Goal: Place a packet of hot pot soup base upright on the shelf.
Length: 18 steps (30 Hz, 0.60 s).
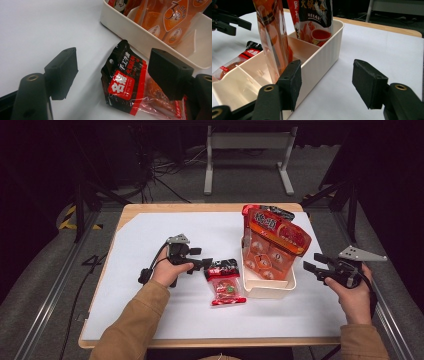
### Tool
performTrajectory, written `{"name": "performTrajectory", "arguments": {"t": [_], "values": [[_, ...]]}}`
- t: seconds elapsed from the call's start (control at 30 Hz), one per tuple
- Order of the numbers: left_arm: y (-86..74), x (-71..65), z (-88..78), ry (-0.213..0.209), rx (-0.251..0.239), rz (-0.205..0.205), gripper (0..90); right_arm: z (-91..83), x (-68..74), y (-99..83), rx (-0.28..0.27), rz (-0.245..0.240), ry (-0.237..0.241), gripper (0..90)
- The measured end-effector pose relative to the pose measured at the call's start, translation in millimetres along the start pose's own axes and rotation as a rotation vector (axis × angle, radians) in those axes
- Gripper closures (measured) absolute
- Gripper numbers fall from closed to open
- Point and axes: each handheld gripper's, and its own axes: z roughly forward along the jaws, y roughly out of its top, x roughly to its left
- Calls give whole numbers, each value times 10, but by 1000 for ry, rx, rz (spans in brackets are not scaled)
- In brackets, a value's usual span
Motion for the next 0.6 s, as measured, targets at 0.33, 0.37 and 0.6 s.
{"name": "performTrajectory", "arguments": {"t": [0.33,0.37,0.6], "values": [[-44,39,128,-18,64,-32,294,32,-3,-12,9,2,21,410],[-50,44,139,-18,75,-32,301,31,-3,-12,9,1,20,410],[-76,54,193,-30,137,-55,398,36,-1,-14,12,0,23,409]]}}
